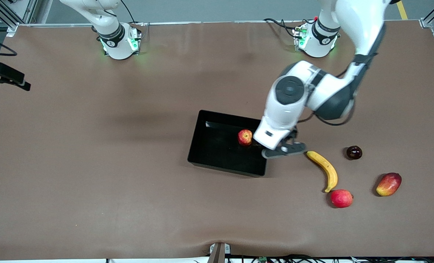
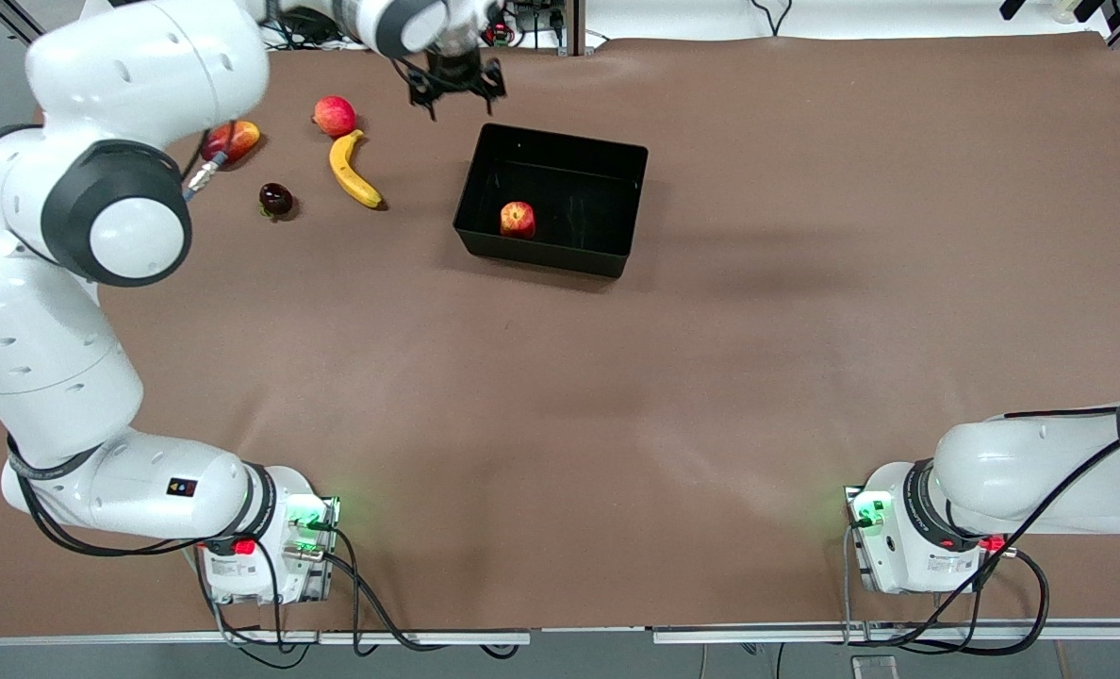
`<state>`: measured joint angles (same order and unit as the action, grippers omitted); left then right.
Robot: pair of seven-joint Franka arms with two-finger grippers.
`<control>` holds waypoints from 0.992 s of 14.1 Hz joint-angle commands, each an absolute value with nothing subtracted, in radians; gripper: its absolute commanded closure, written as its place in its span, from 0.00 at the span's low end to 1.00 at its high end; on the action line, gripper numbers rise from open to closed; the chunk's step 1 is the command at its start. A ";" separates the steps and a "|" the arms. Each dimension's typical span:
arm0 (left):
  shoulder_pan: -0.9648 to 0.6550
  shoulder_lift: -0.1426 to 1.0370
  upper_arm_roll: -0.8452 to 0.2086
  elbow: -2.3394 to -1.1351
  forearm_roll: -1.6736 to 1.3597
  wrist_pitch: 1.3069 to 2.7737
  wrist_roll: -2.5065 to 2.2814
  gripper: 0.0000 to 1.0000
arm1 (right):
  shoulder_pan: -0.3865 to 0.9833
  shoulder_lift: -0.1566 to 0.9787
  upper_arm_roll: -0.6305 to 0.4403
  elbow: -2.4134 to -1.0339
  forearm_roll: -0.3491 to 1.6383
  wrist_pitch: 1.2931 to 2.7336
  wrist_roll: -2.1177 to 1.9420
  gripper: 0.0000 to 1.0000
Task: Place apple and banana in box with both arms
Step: 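Carry the apple over the box and release it with the left gripper, then grasp the yellow banana with the left gripper while the right gripper withdraws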
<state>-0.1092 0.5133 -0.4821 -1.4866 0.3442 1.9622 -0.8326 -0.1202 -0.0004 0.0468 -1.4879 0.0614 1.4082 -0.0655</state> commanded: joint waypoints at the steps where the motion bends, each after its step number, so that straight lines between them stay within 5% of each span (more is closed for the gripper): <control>1: 0.003 0.531 -0.488 -1.479 0.319 1.953 -0.761 0.00 | -0.100 -0.031 0.049 -1.522 0.066 1.419 -0.063 0.00; 14: 0.183 0.732 -0.387 -1.575 0.420 2.163 -0.759 0.00 | -0.066 -0.032 0.051 -1.520 0.048 1.394 -0.061 0.00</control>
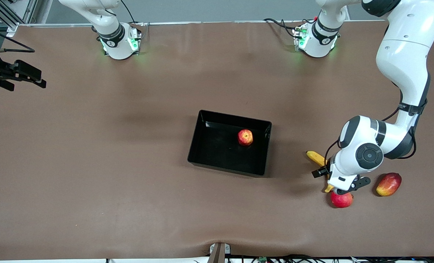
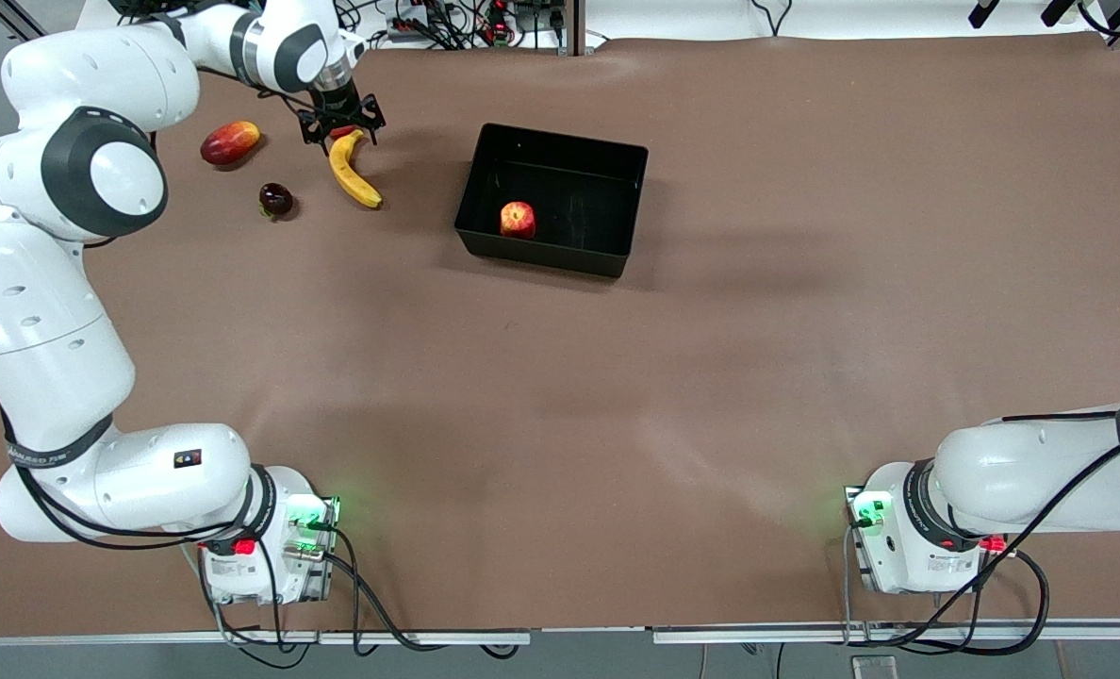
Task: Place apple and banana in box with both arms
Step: 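Grasp the yellow banana with the left gripper while the right gripper withdraws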
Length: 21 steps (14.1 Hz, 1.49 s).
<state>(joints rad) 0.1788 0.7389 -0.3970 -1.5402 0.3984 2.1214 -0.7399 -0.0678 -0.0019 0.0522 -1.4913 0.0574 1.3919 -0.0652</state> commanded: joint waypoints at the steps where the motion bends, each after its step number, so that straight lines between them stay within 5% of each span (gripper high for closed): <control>1: 0.183 0.738 -0.380 -1.578 0.420 2.167 -0.759 0.00 | -0.067 -0.031 0.049 -1.519 0.048 1.394 -0.061 0.00; 7: 0.179 0.772 -0.365 -1.594 0.426 2.177 -0.759 0.00 | -0.067 -0.031 0.049 -1.519 0.048 1.394 -0.060 0.00; 9: 0.178 0.770 -0.367 -1.594 0.430 2.177 -0.759 0.26 | -0.067 -0.031 0.049 -1.519 0.048 1.394 -0.060 0.00; 12: 0.172 0.772 -0.365 -1.594 0.431 2.177 -0.758 0.79 | -0.067 -0.031 0.049 -1.519 0.048 1.393 -0.060 0.00; 14: 0.166 0.762 -0.368 -1.592 0.433 2.172 -0.752 1.00 | -0.067 -0.031 0.049 -1.519 0.048 1.394 -0.060 0.00; 21: 0.029 0.582 -0.380 -1.574 0.430 2.074 -0.745 1.00 | -0.069 -0.031 0.049 -1.519 0.048 1.393 -0.060 0.00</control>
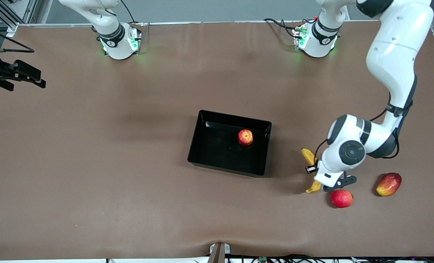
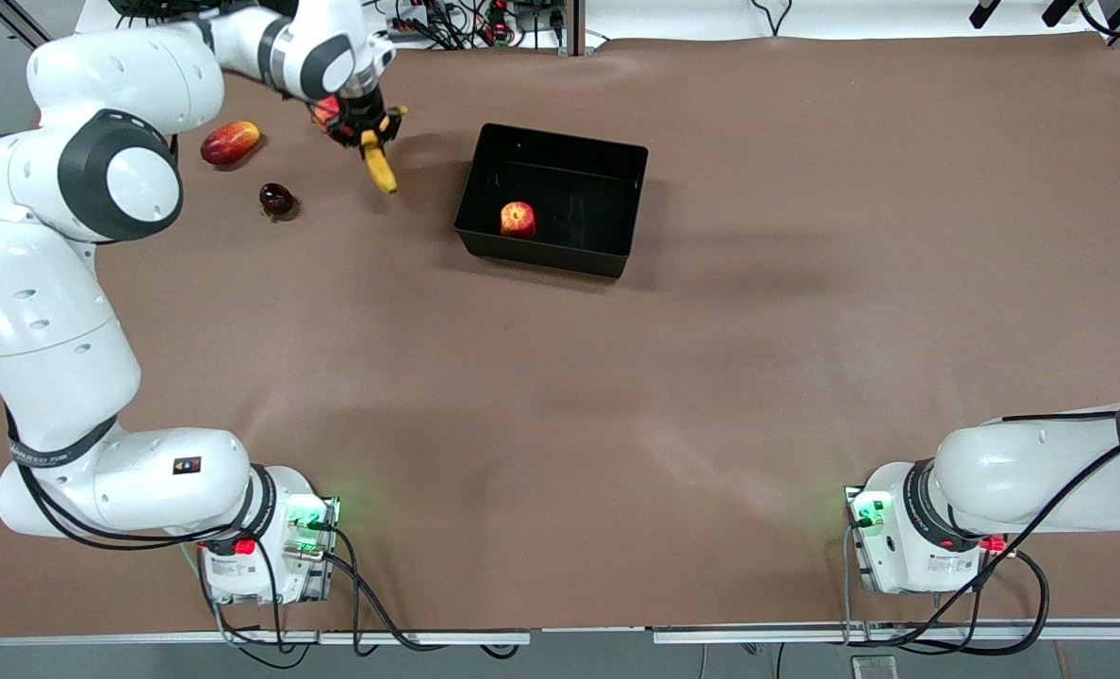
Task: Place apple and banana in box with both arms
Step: 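Carry the banana over the box and lower it inside with the left gripper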
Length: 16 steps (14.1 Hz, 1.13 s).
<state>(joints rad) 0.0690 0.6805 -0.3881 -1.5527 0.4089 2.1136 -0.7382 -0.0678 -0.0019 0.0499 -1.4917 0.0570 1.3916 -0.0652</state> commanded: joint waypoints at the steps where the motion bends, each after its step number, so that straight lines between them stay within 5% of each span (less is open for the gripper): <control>1: 0.006 0.560 -0.383 -1.566 0.428 2.072 -0.747 1.00 | -0.069 -0.031 0.048 -1.519 0.049 1.393 -0.060 0.00; 10: -0.342 0.630 -0.387 -1.367 0.411 1.987 -0.833 1.00 | -0.072 -0.029 0.046 -1.519 0.049 1.391 -0.060 0.00; 16: -0.449 0.755 -0.385 -1.301 0.403 2.106 -0.911 1.00 | -0.072 -0.028 0.046 -1.519 0.049 1.390 -0.060 0.00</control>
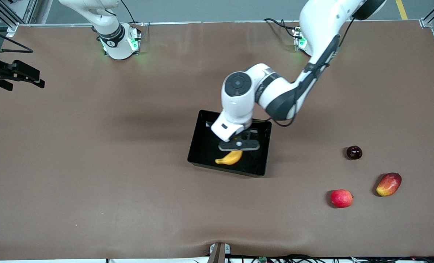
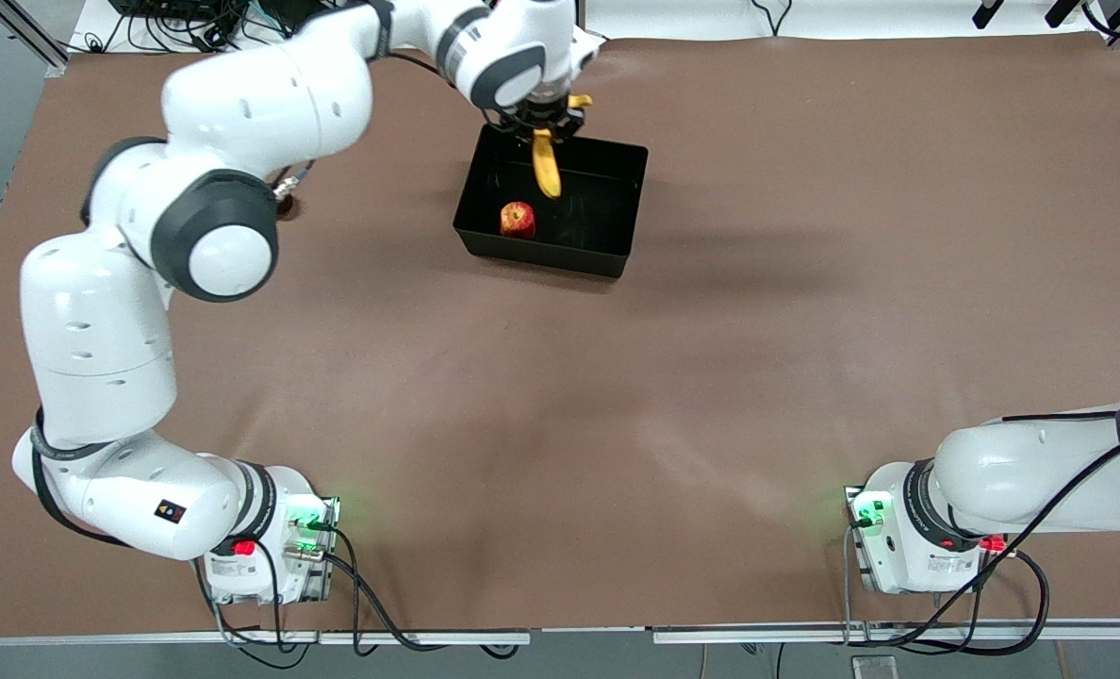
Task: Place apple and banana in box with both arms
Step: 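Carry the banana over the box and lower it inside with the left gripper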
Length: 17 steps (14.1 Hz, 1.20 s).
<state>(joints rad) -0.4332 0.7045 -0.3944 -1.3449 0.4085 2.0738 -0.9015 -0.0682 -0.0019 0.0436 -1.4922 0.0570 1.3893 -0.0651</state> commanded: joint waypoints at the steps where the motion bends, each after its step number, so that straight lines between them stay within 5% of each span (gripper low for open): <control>1: -0.462 0.771 -0.385 -1.302 0.397 2.124 -0.916 1.00 | -0.074 -0.028 0.046 -1.519 0.049 1.390 -0.060 0.00; 13: -0.494 0.931 -0.382 -1.307 0.410 2.177 -0.887 1.00 | -0.074 -0.028 0.044 -1.519 0.049 1.388 -0.060 0.00; 16: -0.488 0.930 -0.382 -1.307 0.413 2.177 -0.838 0.74 | -0.074 -0.028 0.044 -1.519 0.049 1.388 -0.060 0.00; 17: -0.488 0.930 -0.380 -1.307 0.413 2.177 -0.815 0.46 | -0.074 -0.028 0.044 -1.519 0.049 1.388 -0.060 0.00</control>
